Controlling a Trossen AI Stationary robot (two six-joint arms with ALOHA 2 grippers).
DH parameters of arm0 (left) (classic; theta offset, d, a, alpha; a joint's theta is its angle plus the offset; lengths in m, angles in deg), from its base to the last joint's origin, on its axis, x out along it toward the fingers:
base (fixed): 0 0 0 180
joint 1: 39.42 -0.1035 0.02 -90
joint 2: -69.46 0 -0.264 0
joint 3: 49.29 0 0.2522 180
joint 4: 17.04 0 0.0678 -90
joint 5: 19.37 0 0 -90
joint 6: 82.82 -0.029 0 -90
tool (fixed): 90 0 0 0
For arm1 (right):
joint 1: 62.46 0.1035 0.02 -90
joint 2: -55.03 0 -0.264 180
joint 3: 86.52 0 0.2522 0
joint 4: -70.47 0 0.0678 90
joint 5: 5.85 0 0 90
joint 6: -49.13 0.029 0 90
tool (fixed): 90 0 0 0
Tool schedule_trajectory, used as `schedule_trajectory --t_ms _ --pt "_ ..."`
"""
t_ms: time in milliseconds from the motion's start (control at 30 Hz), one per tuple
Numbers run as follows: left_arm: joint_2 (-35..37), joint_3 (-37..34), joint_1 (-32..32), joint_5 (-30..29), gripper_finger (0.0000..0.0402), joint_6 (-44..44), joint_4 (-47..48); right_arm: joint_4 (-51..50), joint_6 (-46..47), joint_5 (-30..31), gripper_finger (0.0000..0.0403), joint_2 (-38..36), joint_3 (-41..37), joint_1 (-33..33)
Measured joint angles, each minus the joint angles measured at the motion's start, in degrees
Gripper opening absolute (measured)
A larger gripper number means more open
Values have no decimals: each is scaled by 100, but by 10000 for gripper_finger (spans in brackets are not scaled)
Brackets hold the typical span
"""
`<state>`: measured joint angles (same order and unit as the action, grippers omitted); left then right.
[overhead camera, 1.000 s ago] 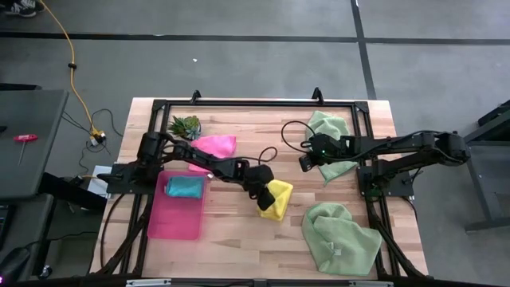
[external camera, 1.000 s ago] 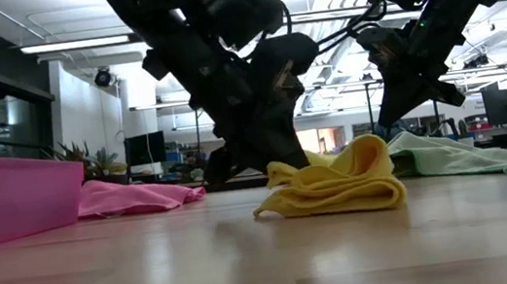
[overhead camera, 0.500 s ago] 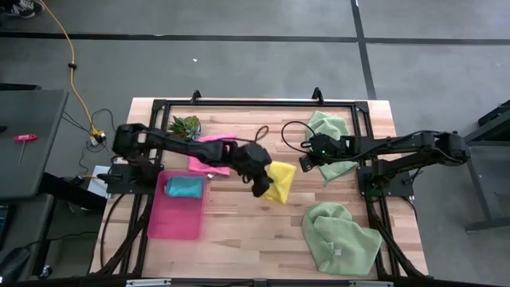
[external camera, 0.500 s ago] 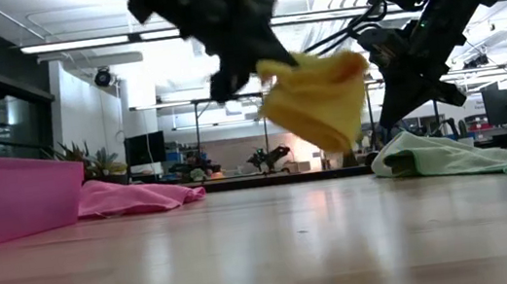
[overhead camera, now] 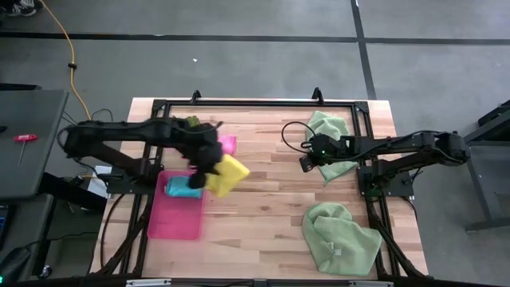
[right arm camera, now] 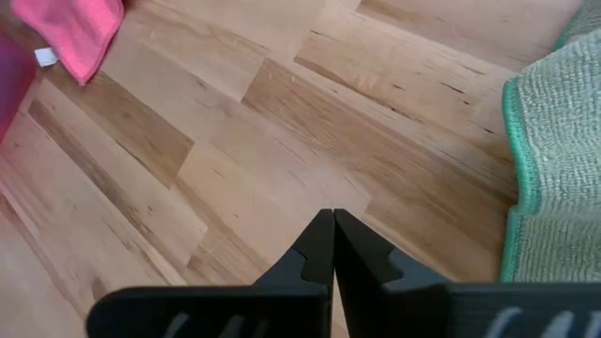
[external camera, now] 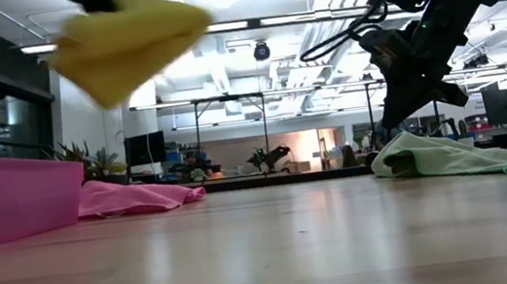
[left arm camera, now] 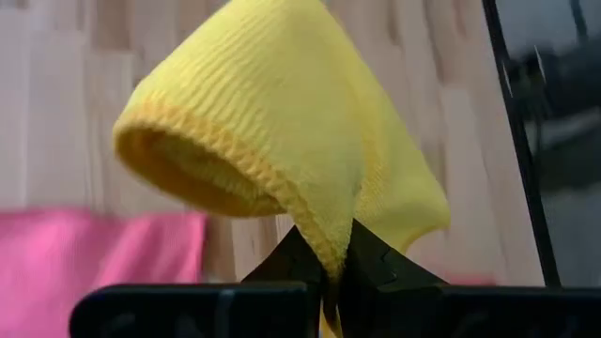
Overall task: Fold microfiber towels
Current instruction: Put the yellow microfiber towel into the red bin
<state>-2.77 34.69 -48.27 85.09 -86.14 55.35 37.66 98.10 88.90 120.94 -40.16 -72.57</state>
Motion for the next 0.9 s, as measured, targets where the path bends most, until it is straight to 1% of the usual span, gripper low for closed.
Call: schedule_trajectory --t_ms 133,233,400,467,567,800,900 --pt "484 2 178 -81 0 -283 1358 11 7 0 2 0 0 2" --pt "613 0 439 -486 0 -328 2213 32 13 0 2 0 0 0" --pt "467 0 958 -1153 0 -870 3184 38 23 0 2 0 0 1" --pt "338 -42 1143 -1267 0 -1014 3103 38 24 0 2 0 0 2" --pt "145 -74 1361 -1114 0 -1182 3051 22 57 0 2 0 0 0" --pt "-662 -85 1911 -512 0 -1452 3136 6 70 0 2 0 0 0" --pt "-979 -85 2127 -95 0 -1488 3090 5 68 0 2 0 0 2"
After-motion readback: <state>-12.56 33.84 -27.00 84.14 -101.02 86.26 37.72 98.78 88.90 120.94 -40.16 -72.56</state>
